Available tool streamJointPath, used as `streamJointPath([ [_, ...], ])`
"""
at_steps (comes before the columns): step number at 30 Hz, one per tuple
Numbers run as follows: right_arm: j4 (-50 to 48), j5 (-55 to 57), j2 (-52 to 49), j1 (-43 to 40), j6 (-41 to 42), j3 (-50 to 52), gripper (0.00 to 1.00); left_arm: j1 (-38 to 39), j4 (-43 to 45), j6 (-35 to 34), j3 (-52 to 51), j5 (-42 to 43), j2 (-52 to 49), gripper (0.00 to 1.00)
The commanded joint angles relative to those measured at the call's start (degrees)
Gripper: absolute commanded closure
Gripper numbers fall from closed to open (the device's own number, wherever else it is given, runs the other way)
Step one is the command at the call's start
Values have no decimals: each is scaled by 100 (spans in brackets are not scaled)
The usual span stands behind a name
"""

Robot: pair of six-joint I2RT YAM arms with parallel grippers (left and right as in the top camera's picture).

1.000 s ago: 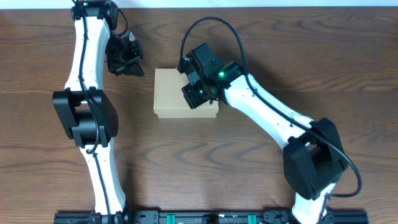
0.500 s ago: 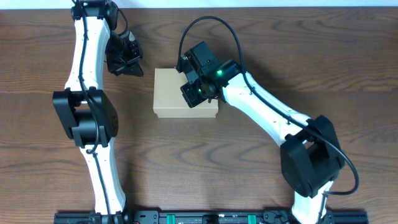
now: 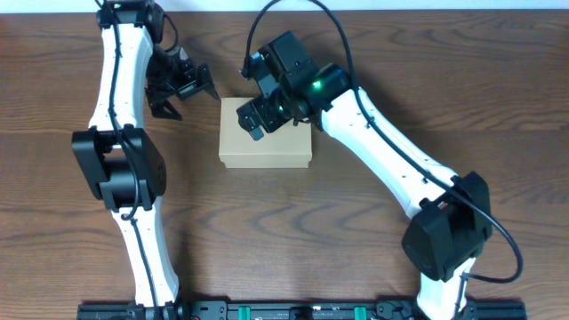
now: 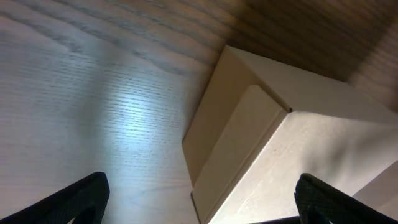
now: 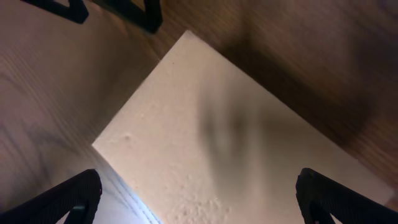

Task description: Pack container

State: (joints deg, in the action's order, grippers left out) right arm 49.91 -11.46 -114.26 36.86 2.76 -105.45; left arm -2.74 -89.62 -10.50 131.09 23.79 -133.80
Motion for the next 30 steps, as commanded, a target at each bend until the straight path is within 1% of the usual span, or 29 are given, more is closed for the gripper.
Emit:
streamJointPath([
  [1, 225, 11, 15, -66, 55, -247, 1, -149, -48, 22, 223, 9, 496, 4],
  [3, 326, -271, 96, -149, -131, -260, 1, -214, -70, 164, 223, 2, 680, 4],
  [6, 592, -660, 358, -361, -649, -251, 1, -293, -282, 496, 221, -138, 1001, 5],
  [10, 1093, -682, 1045, -728, -1401, -98, 1, -334, -682, 776, 221, -592, 1434, 4],
  [13, 1196, -682, 1611, -955, -1720, 173, 1, -334, -717, 776, 221, -621, 1766, 5],
  [17, 1156, -684, 2520, -1259, -1899, 868, 1, -334, -717, 774, 214, -629, 2291, 5],
  [23, 874, -699, 4085, -1556, -1917, 2387, 1, -334, -717, 754, -72, -640, 3202, 5],
  [27, 706, -699, 5174, -1624, -1912, 3254, 1, -334, -717, 752, -809, -675, 3969, 5],
  [30, 638, -699, 5921, -1622, -1912, 3777, 1, -334, -603, 662, -1600, -791, 4680, 5],
])
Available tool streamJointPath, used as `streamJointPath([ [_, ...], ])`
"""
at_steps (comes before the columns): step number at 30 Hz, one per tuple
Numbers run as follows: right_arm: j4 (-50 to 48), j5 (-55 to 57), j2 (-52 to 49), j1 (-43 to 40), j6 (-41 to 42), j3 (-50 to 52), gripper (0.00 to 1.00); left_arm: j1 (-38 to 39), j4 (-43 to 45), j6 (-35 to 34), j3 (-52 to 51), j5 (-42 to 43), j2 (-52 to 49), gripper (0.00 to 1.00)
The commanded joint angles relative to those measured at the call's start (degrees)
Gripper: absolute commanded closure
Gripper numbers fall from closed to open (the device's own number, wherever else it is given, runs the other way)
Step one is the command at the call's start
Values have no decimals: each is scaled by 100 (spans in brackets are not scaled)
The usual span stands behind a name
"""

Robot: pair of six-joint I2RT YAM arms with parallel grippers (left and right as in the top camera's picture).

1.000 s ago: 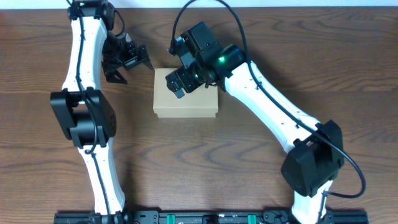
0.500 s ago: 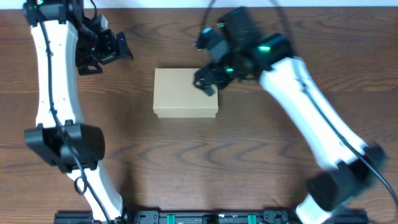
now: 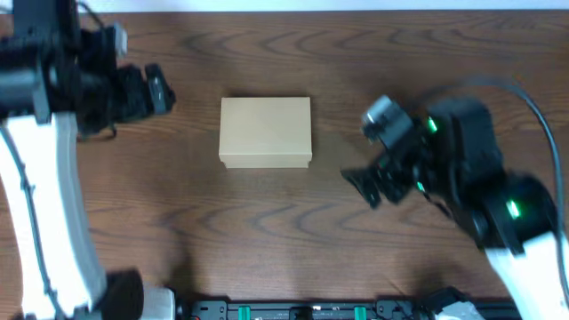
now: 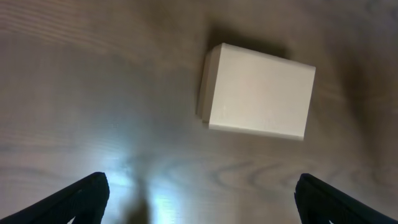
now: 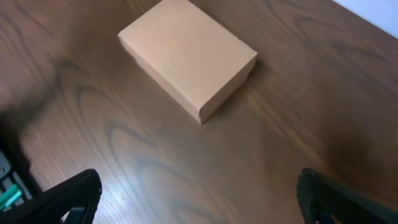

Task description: Pack container

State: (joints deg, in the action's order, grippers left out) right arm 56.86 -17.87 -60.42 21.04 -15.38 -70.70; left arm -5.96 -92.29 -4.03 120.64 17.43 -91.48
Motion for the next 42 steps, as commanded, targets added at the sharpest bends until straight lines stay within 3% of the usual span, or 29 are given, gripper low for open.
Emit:
streamJointPath([
  [1, -63, -59, 758, -39, -98, 444, 1, -13, -243, -24, -824, -153, 693, 5],
  [10, 0, -57, 2031, -39, 293, 1156, 1, -13, 479, -245, -3338, -136, 3215, 5],
  [17, 37, -57, 2039, -39, 293, 1156, 1, -13, 680, -420, -4784, -136, 4957, 5],
  [25, 44, -57, 2039, -39, 293, 1156, 1, -13, 1178, -1150, -6118, -133, 6566, 5],
  [33, 42, -57, 2039, -39, 293, 1156, 1, -13, 1665, -1777, -6531, -184, 7093, 5],
  [37, 44, -57, 2039, -39, 293, 1156, 1, -13, 1541, -1731, -6533, -817, 7093, 5],
  [42, 44, -57, 2039, -39, 293, 1156, 1, -13, 2083, -1731, -6599, -1405, 7093, 4],
])
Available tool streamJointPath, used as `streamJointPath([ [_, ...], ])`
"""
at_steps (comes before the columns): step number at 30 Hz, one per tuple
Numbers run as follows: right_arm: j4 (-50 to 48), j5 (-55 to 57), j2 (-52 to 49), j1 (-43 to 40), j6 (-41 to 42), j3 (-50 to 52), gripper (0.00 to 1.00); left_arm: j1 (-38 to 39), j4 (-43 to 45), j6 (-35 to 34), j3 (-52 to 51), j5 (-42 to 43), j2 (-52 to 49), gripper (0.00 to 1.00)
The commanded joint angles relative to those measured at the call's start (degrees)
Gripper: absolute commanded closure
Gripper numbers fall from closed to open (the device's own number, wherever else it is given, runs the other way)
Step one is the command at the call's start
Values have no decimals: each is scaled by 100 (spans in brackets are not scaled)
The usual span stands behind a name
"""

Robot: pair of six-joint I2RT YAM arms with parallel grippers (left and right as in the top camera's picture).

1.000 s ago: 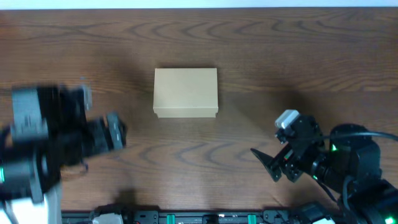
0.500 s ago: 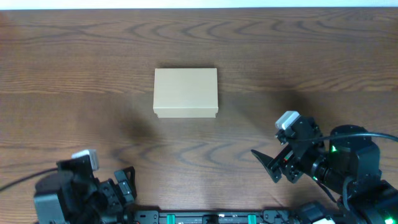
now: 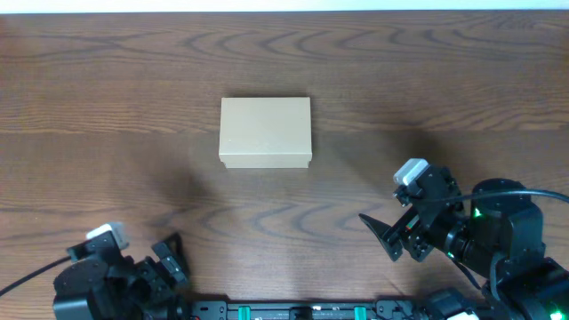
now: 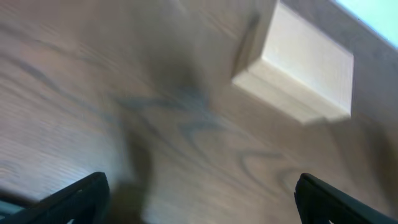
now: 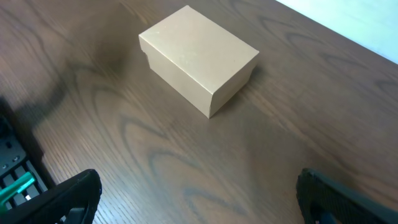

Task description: Pack container

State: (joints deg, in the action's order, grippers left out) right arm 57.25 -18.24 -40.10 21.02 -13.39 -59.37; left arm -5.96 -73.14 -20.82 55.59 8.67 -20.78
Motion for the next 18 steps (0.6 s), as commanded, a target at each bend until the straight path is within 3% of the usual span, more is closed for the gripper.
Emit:
streamJointPath([
  [1, 4, -20, 7, -37, 94, 24, 1, -13, 321, -50, -136, -629, 22, 5],
  [11, 4, -20, 7, -37, 94, 24, 1, -2, 1679, 697, -1104, -778, 146, 5],
  [18, 4, -20, 7, -37, 94, 24, 1, 2, 2647, 931, -2214, -780, 844, 5],
])
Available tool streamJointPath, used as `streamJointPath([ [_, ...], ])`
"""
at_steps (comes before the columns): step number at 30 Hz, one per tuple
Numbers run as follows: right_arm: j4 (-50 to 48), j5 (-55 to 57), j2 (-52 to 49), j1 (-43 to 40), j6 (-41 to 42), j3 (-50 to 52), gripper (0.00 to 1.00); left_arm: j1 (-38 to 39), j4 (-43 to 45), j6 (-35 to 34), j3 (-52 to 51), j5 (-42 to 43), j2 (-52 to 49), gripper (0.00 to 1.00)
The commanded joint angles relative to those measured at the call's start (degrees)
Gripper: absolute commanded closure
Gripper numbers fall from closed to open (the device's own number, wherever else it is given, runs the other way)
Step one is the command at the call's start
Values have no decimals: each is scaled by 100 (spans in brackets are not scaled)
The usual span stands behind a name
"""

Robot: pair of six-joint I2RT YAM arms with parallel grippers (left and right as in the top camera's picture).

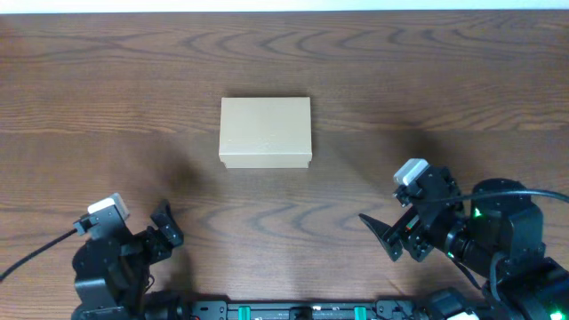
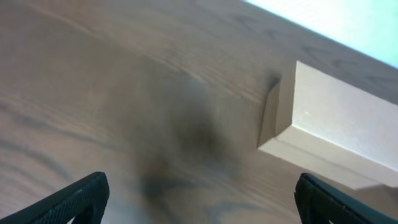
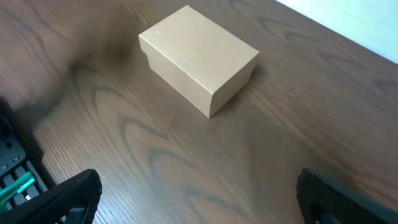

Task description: Pack container

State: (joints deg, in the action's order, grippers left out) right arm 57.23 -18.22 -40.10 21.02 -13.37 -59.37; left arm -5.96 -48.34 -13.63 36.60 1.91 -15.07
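A closed tan cardboard box (image 1: 266, 132) sits lid-on at the middle of the wooden table; it also shows in the right wrist view as the box (image 3: 199, 59) and at the right of the left wrist view as the box (image 2: 339, 134). My left gripper (image 1: 166, 234) is pulled back to the near left edge, open, nothing between its fingers (image 2: 78, 198). My right gripper (image 1: 384, 238) is back at the near right, open and empty too, its fingers (image 3: 65, 200) spread wide.
The rail of the arm mount (image 1: 293, 311) runs along the near edge. The table's far edge (image 1: 284, 7) meets a white surface. Bare wood lies between both grippers and the box.
The left gripper has shifted slightly and tilted up, so its camera sees the box more level and the table's far edge. The right arm and the box have not moved.
Both grippers were open close around the closed box, the right one over its lid. A second later they were drawn away to the left and right. By the last moment both arms sat folded at the near edge, where they remain.
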Motion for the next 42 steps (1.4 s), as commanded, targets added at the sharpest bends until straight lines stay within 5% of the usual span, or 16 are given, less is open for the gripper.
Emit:
streamJointPath([
  [1, 7, -22, 7, -37, 92, 24, 1, 13, 291, 212, -496, -103, 398, 4],
  [15, 7, -22, 7, -37, 92, 24, 1, 214, 699, 1154, -1856, 280, 1250, 4],
  [42, 7, -22, 7, -37, 92, 24, 1, 223, 643, 2094, -2723, 302, 1486, 5],
])
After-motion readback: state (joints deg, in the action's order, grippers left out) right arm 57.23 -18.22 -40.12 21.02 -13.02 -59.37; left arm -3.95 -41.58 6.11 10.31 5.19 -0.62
